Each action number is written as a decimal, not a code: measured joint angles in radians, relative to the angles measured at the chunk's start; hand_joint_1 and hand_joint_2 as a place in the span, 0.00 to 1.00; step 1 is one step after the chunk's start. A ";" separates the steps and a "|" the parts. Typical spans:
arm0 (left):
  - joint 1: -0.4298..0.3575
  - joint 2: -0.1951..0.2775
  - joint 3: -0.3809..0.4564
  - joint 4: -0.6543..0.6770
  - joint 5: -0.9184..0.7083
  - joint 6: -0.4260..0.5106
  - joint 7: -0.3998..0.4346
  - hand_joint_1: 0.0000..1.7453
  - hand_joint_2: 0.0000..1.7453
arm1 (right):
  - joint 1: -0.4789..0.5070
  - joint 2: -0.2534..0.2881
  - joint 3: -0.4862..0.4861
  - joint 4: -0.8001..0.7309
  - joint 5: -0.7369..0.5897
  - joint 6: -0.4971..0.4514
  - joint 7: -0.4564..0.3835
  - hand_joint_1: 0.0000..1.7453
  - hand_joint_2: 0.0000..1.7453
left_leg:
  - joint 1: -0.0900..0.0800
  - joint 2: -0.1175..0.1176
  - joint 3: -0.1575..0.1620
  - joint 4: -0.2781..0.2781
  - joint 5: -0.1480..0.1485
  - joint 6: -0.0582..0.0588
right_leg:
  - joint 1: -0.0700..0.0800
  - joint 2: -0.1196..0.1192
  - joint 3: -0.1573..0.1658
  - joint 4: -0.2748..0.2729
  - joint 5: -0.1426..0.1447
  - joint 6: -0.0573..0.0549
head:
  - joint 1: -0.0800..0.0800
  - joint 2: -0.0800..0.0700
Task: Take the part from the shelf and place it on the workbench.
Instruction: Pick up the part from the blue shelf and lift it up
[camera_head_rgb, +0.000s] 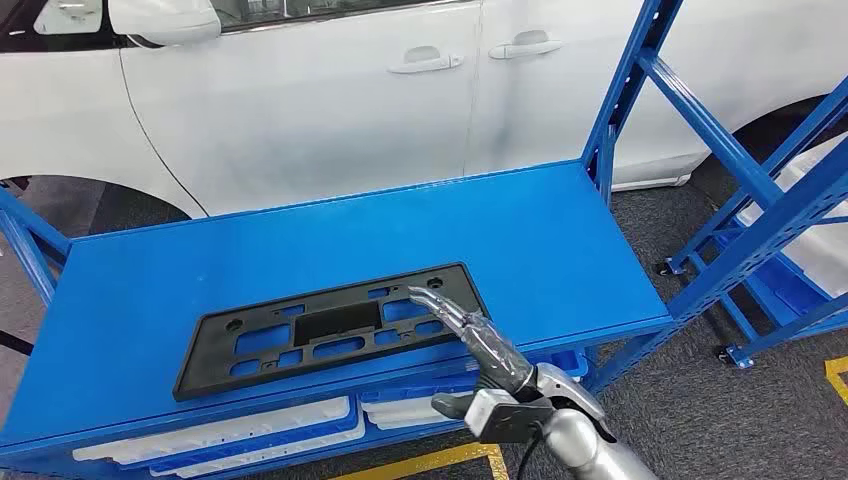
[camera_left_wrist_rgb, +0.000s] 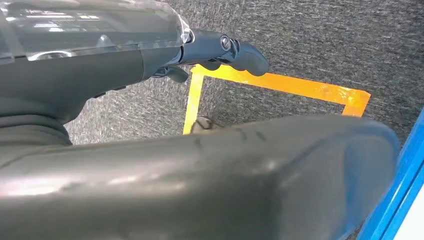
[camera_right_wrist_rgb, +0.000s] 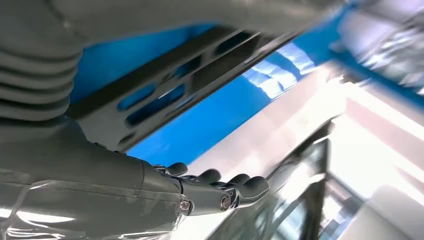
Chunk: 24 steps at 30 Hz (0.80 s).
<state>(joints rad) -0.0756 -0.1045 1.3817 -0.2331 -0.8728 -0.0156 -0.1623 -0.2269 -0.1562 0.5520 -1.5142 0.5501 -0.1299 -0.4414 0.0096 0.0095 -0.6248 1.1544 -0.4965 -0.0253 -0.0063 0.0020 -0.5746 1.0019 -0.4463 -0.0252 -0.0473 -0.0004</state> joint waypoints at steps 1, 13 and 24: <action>-0.001 0.000 -0.003 0.000 -0.003 -0.001 0.000 0.00 0.00 | -0.013 0.010 0.012 0.021 0.047 -0.041 0.014 0.00 1.00 | 0.000 0.000 0.021 -0.045 0.016 0.002 | 0.000 0.001 0.000 0.001 0.000 0.001 | 0.000 0.000; -0.011 0.002 -0.039 0.000 -0.047 -0.024 0.001 0.00 0.00 | -0.185 0.162 0.187 0.379 0.545 -0.378 0.219 0.00 1.00 | -0.001 -0.001 0.067 -0.165 0.054 0.047 | -0.001 0.001 -0.137 0.286 -0.132 0.043 | 0.000 0.000; -0.011 0.005 -0.059 0.000 -0.059 -0.026 0.000 0.00 0.00 | -0.270 0.252 0.237 0.566 0.721 -0.479 0.310 0.00 1.00 | 0.000 -0.003 0.046 -0.107 0.009 0.000 | 0.000 0.000 -0.014 0.003 0.005 0.001 | 0.000 0.000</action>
<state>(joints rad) -0.0871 -0.0995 1.3232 -0.2331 -0.9320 -0.0412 -0.1626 -0.4966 0.0953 0.7895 -0.9486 1.2710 -0.6091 -0.1312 0.0092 0.0063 -0.5784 1.0478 -0.4876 -0.0249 -0.0067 0.0023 -0.5883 1.0048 -0.4417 -0.0245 -0.0473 -0.0004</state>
